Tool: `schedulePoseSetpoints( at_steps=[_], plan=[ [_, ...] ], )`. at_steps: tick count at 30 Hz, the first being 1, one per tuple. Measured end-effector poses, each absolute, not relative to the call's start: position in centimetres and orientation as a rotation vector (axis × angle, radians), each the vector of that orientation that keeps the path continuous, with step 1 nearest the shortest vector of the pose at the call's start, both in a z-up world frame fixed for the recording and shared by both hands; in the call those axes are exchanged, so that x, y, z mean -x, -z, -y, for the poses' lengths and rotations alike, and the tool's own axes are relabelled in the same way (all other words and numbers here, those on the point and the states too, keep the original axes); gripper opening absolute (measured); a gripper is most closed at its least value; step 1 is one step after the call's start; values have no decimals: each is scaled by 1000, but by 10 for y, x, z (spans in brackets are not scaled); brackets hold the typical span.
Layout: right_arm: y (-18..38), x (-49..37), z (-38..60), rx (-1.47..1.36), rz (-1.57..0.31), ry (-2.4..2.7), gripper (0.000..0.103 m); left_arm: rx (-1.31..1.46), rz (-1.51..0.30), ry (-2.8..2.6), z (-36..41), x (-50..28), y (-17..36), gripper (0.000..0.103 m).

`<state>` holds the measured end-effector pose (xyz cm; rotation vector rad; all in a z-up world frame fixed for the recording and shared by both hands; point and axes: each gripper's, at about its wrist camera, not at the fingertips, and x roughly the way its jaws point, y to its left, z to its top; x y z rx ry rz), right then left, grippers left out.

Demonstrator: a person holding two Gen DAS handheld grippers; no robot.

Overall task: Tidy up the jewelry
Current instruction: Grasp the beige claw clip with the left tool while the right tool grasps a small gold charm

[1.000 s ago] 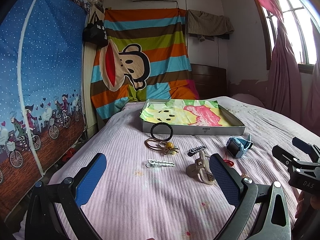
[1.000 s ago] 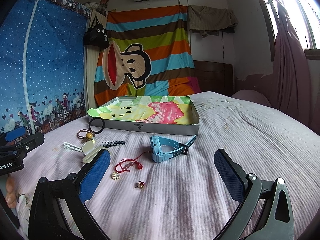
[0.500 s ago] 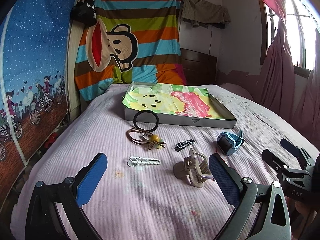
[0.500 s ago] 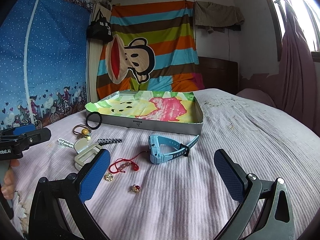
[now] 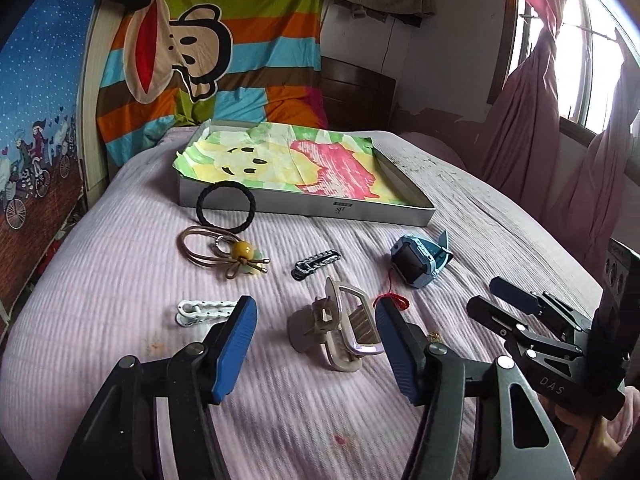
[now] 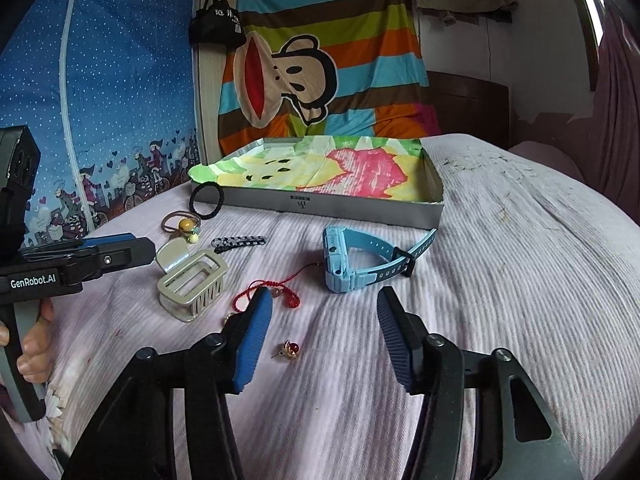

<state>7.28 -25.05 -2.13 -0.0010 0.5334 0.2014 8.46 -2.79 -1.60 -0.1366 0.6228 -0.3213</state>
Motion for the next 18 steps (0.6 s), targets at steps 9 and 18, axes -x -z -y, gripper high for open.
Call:
schedulePoseSetpoints(
  at_steps=[9,18],
  plan=[
    [44,-88,232,12,-690,-296,29,143,-692,345,38,-102,25,33],
    [59,-102,232,-33,-778,-303,24,147,-736,334,45,-110,27,18]
  ],
)
